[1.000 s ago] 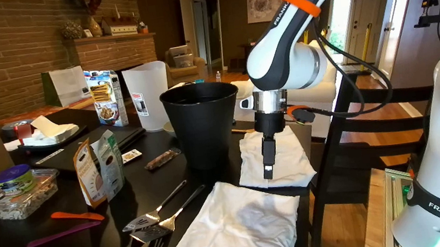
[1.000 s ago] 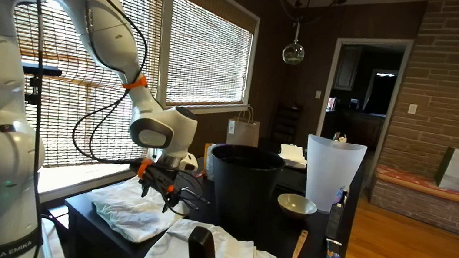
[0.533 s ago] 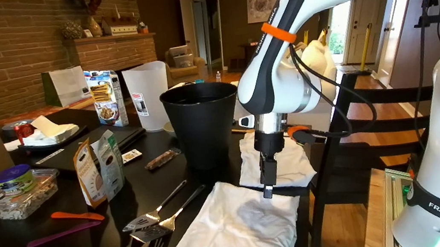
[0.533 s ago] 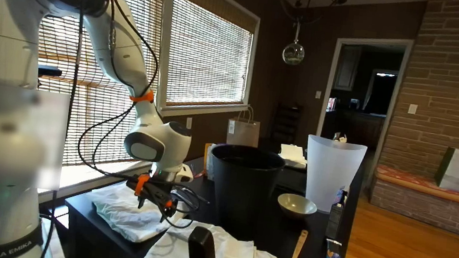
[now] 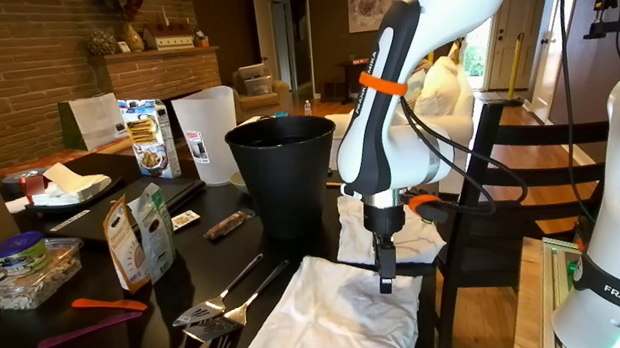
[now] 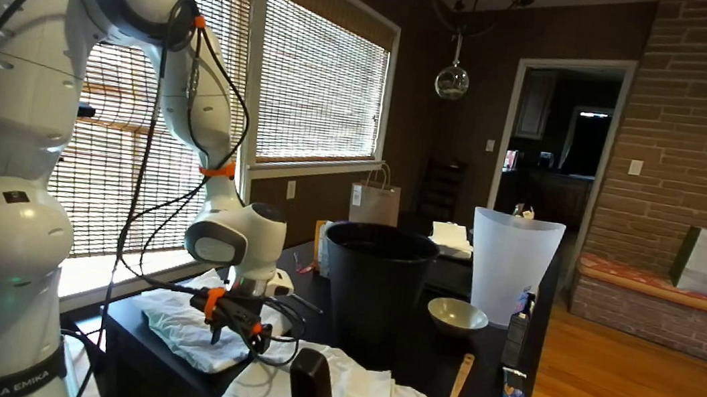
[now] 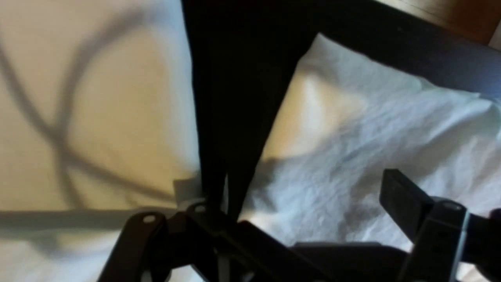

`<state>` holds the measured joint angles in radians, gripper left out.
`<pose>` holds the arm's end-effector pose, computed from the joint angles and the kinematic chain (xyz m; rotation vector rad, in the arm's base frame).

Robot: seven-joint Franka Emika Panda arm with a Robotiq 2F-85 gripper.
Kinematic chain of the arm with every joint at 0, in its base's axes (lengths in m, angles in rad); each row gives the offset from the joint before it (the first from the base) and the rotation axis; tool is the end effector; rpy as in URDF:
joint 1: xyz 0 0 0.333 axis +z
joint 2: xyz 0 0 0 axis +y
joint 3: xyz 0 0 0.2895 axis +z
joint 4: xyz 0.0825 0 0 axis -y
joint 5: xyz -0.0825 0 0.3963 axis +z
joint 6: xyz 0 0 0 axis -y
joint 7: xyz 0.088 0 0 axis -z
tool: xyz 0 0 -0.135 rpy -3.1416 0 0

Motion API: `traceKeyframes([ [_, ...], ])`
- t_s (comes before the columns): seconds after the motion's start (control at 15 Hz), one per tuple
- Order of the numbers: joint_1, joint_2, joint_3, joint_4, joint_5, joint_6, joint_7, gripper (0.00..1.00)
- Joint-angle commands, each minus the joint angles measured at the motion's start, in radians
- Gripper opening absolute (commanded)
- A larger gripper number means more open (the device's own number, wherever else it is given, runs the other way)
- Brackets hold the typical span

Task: Lift the two towels and put them in the black basin

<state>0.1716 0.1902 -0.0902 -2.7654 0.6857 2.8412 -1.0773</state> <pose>0.3540 -0.0029 0.0822 -2.8752 -0.7219 0.0289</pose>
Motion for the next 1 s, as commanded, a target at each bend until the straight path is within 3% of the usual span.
traceKeyframes([
  [0.0,0.025,0.051,-0.018,0.0,-0.022,-0.006,0.093,0.75],
  [0.13,0.023,0.053,-0.023,0.004,-0.016,-0.028,0.125,0.68],
  [0.67,-0.009,-0.034,-0.026,0.025,0.002,-0.232,0.191,0.1],
  [0.73,-0.102,-0.056,0.053,0.023,-0.039,-0.246,0.22,0.04],
  [0.93,-0.138,-0.126,0.069,0.028,-0.093,-0.319,0.236,0.0],
])
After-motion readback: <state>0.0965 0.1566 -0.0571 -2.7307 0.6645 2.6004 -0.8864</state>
